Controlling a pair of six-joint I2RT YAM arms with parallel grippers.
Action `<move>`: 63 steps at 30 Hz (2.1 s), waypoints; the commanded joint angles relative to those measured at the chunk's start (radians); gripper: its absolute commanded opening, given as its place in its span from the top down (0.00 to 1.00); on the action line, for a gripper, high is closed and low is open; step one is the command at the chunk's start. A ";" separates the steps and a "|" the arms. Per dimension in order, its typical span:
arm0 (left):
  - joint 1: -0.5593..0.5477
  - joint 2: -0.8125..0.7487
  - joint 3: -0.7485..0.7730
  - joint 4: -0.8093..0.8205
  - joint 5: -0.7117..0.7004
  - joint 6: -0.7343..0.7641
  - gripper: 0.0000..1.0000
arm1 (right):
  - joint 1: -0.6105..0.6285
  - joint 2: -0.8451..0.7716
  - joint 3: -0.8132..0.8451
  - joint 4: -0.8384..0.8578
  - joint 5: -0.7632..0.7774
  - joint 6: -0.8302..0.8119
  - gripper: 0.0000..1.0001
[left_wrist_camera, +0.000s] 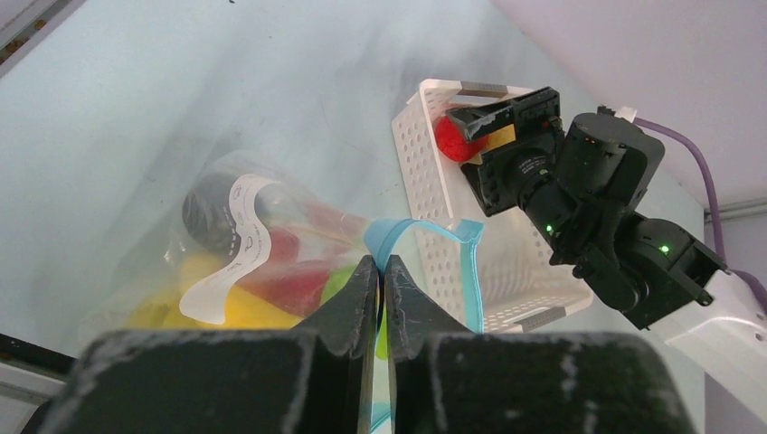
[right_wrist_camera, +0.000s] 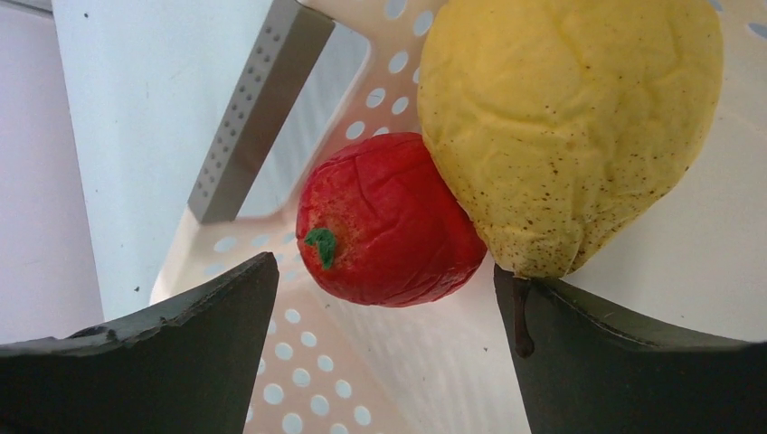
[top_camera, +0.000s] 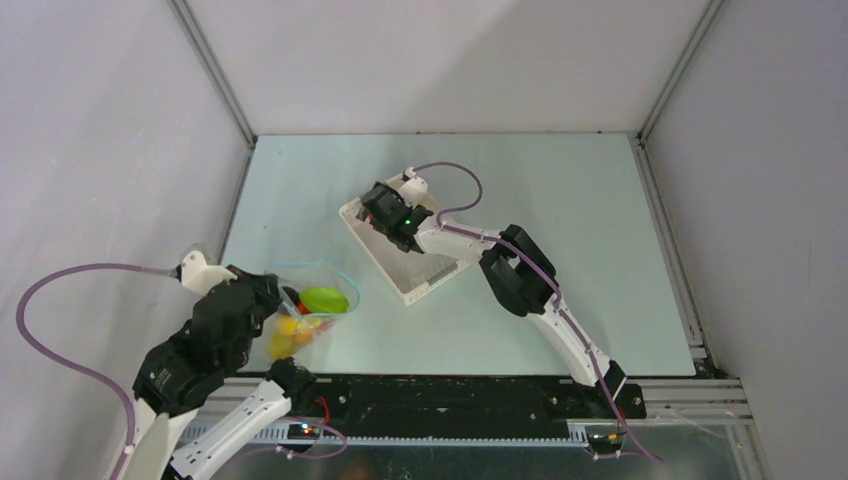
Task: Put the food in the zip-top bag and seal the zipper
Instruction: Pick up the fake fruit from the bin, then place the fake fruit in the zipper food storage bag.
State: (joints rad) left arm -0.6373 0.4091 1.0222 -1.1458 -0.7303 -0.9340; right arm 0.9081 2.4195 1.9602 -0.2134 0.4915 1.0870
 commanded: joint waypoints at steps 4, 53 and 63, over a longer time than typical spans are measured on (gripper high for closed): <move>-0.002 -0.013 0.001 0.049 -0.023 0.012 0.91 | -0.009 0.038 0.066 -0.018 0.044 0.030 0.11; -0.003 0.119 -0.098 0.270 0.342 0.105 1.00 | 0.276 -0.943 -0.832 0.376 -0.363 -0.411 0.51; -0.003 0.100 -0.141 0.340 0.454 0.112 1.00 | 0.302 -0.926 -0.832 0.314 -0.348 -0.334 0.53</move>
State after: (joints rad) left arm -0.6373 0.5186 0.8780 -0.8772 -0.3344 -0.8448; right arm 1.2072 1.4933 1.1259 0.1047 0.1501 0.7151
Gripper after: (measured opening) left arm 0.009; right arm 0.653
